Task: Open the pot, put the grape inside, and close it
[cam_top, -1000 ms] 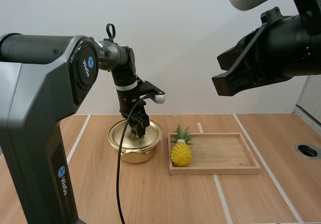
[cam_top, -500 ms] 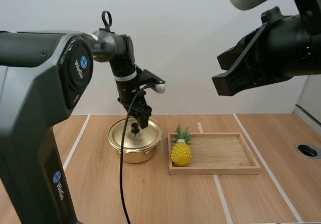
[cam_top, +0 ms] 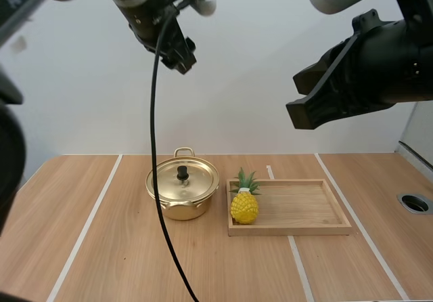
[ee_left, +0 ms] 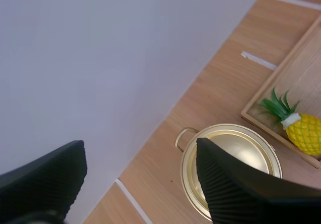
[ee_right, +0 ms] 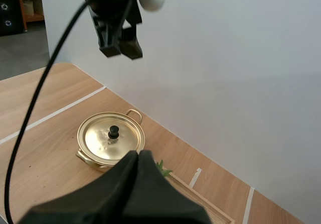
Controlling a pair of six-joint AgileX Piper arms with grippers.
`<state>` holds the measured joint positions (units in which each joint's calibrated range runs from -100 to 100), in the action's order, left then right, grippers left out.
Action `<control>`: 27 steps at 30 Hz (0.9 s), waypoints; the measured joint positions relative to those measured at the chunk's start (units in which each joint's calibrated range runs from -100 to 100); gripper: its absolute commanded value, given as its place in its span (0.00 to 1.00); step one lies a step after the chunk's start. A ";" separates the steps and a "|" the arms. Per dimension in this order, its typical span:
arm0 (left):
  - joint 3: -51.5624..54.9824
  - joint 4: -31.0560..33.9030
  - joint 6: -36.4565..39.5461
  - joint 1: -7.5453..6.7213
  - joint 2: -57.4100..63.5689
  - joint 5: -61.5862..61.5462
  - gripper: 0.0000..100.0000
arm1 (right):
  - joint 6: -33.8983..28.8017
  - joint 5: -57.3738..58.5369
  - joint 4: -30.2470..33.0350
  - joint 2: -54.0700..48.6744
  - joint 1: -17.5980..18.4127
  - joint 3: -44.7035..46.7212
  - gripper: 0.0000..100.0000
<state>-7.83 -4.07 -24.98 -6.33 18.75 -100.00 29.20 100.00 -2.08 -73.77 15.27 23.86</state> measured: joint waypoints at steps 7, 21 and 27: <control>-4.19 0.37 4.95 0.00 10.70 0.00 1.00 | 0.00 0.00 0.00 0.00 0.00 0.00 0.00; -4.42 0.96 16.22 0.00 25.85 0.00 0.01 | -5.53 0.00 4.11 0.00 0.00 0.00 0.00; -3.45 0.96 24.02 0.00 34.47 0.00 0.01 | -7.53 0.00 5.77 0.00 -2.41 0.00 0.00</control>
<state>-11.28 -3.12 -0.95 -6.33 53.22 -100.00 21.67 100.00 3.69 -73.77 12.86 23.86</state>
